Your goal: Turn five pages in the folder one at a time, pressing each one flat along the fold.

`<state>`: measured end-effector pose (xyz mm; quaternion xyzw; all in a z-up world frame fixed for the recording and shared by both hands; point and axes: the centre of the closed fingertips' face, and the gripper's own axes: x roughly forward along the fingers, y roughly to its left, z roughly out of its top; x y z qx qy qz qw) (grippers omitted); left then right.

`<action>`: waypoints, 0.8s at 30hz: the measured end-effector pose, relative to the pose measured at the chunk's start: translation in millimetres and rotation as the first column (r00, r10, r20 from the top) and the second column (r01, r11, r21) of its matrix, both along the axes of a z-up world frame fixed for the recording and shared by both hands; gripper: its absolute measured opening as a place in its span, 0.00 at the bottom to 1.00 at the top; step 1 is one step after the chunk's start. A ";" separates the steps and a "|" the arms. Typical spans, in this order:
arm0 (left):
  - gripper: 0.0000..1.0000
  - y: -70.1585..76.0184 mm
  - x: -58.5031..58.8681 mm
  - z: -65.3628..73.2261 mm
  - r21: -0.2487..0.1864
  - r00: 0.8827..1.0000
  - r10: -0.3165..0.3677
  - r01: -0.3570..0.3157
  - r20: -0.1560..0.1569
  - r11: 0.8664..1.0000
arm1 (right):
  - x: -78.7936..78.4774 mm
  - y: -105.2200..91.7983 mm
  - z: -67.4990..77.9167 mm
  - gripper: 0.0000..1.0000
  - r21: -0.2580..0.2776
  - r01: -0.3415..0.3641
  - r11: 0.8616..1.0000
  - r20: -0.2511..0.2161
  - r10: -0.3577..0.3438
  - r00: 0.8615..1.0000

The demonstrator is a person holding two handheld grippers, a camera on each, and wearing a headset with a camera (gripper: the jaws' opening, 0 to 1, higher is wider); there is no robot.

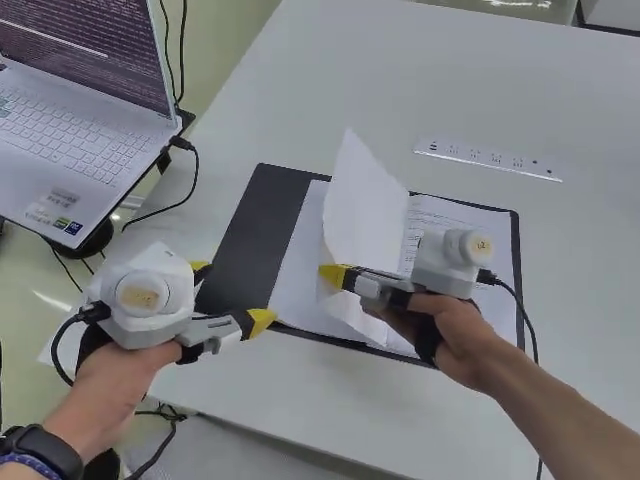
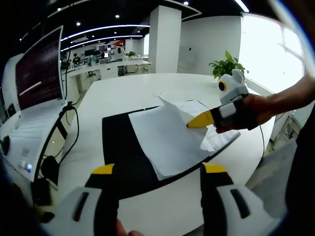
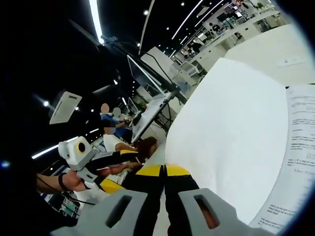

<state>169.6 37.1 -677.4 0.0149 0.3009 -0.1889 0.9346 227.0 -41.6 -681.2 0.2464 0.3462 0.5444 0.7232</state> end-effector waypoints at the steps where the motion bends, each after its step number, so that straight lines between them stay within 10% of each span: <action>1: 0.67 1.7 -1.2 -0.8 -0.001 1.000 0.004 -0.004 -0.001 1.000 | 0.5 3.0 -2.3 0.00 -0.005 -0.003 1.000 -0.001 0.003 1.000; 24: 0.68 17.5 -17.6 -11.8 -0.034 1.000 0.030 -0.030 -0.009 0.999 | 1.2 35.0 -69.4 0.00 -0.149 -0.009 0.989 -0.131 -0.010 0.991</action>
